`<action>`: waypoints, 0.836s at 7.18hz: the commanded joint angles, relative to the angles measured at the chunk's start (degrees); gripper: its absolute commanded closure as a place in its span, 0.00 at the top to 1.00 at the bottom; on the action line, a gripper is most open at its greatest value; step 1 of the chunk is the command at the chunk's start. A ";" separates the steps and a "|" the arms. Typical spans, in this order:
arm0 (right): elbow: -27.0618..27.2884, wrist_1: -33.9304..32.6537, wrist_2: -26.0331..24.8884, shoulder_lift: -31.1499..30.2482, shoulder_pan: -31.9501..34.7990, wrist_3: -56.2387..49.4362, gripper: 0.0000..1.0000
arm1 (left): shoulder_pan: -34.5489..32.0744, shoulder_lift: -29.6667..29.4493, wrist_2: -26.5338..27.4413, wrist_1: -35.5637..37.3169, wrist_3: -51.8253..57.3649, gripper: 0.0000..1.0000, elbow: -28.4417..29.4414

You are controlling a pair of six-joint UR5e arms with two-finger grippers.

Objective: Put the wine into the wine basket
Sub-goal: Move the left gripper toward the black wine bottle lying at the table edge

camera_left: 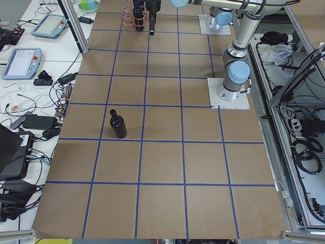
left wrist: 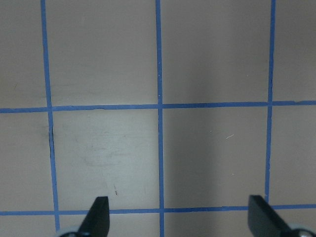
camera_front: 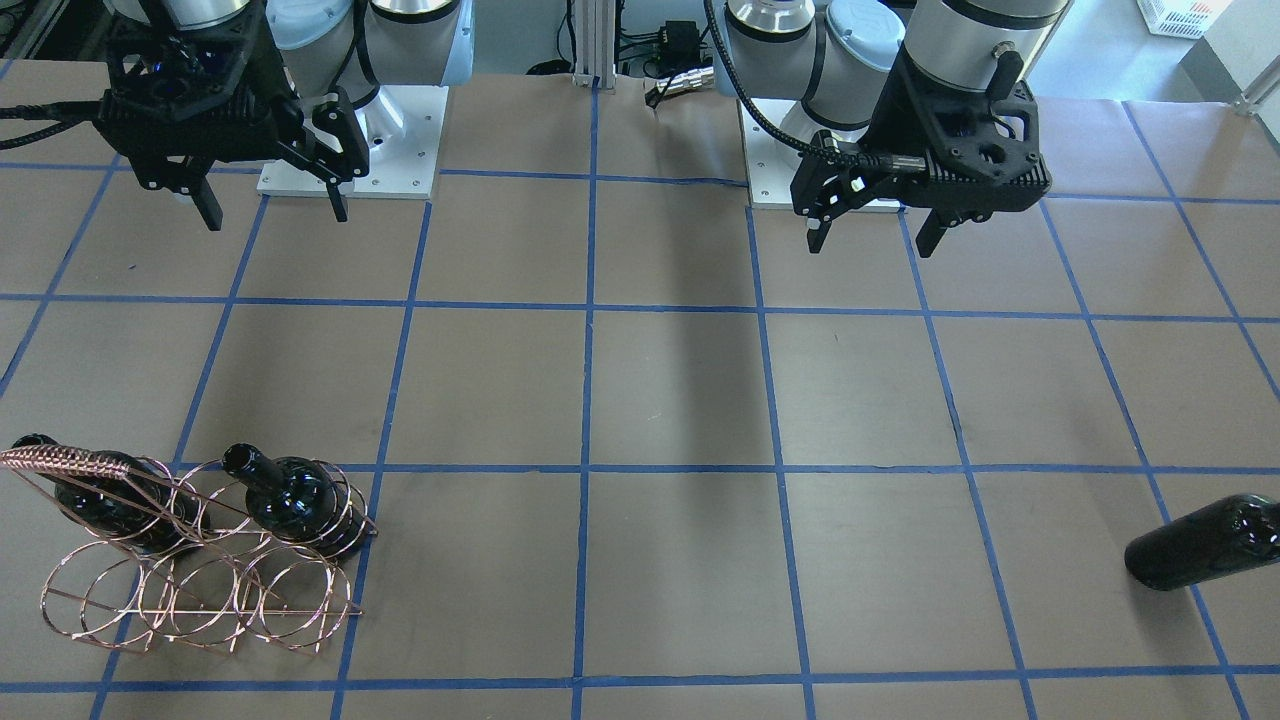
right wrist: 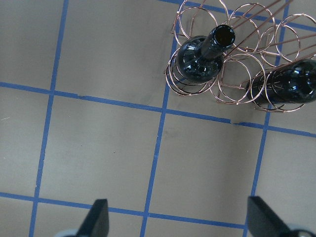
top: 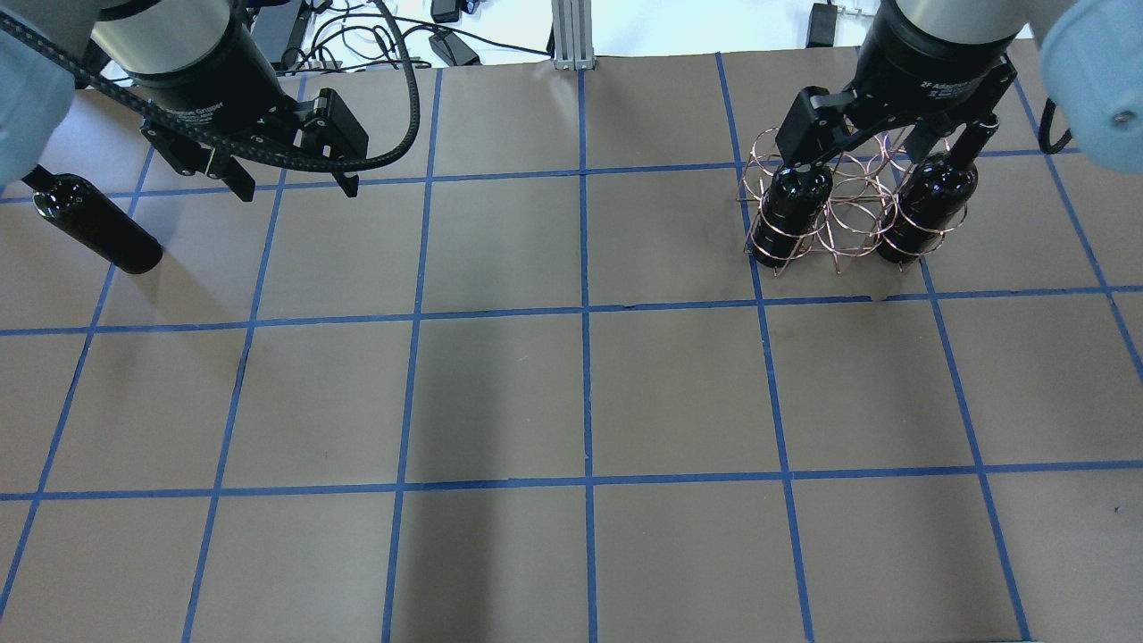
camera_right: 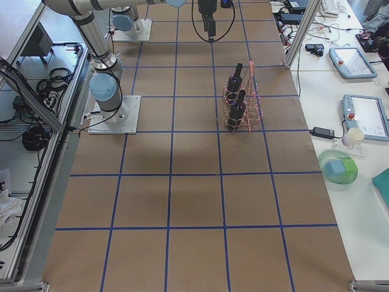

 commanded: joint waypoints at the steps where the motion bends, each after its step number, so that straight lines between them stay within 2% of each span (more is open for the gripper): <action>1: 0.00 0.00 -0.01 0.09 0.00 -0.01 1.00 | 0.00 -0.10 -0.62 0.09 0.10 1.00 -0.18; 6: 0.00 0.00 -0.36 0.09 -0.17 -0.27 1.00 | 0.09 0.43 -0.37 0.00 0.62 1.00 -0.36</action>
